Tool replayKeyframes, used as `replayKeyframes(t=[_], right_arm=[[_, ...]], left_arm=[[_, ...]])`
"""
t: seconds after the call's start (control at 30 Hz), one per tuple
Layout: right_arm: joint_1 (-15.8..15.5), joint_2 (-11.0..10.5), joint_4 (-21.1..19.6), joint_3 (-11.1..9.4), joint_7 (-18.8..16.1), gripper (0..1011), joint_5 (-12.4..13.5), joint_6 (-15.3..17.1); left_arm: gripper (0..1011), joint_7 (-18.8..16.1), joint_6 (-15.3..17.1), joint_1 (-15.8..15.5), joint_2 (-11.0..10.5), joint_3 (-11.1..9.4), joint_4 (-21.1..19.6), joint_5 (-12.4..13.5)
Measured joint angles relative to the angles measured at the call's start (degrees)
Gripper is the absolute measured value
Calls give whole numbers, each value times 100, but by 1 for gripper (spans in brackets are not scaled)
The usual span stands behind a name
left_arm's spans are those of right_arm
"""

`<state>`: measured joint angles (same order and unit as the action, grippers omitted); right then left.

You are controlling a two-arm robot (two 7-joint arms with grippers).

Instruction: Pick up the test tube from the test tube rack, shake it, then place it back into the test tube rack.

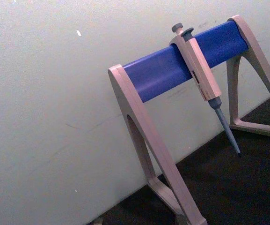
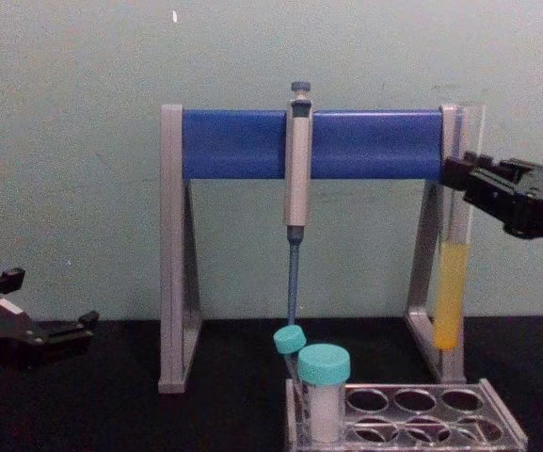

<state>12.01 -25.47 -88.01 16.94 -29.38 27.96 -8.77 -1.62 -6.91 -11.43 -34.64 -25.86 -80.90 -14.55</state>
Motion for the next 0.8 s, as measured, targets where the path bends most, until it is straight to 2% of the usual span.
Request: replayKeyframes(t=[0.27, 0.33, 0.4, 0.47, 0.5, 0.57, 0.6, 0.67, 0.7, 0.8], right_arm=[[75, -109, 49, 117, -609, 229, 464, 25], [57, -241, -14, 151, -820, 229, 659, 122], [45, -286, -37, 159, -868, 229, 701, 157], [-17, -495, -146, 168, -1025, 229, 844, 281], [-17, -495, -146, 168, -1025, 229, 844, 281], [-117, -710, -277, 128, -1099, 229, 943, 339], [-117, -710, -277, 128, -1099, 229, 943, 339], [-205, -859, -397, 70, -1057, 229, 960, 359], [-279, -960, -487, 23, -958, 229, 949, 373], [-385, -1085, -599, -54, -737, 229, 884, 385]], left_arm=[[1001, 0, 0, 0, 0, 0, 0, 0], [1001, 0, 0, 0, 0, 0, 0, 0], [1001, 0, 0, 0, 0, 0, 0, 0], [1001, 0, 0, 0, 0, 0, 0, 0], [1001, 0, 0, 0, 0, 0, 0, 0], [1001, 0, 0, 0, 0, 0, 0, 0], [1001, 0, 0, 0, 0, 0, 0, 0], [1001, 0, 0, 0, 0, 0, 0, 0], [1001, 0, 0, 0, 0, 0, 0, 0], [1001, 0, 0, 0, 0, 0, 0, 0]])
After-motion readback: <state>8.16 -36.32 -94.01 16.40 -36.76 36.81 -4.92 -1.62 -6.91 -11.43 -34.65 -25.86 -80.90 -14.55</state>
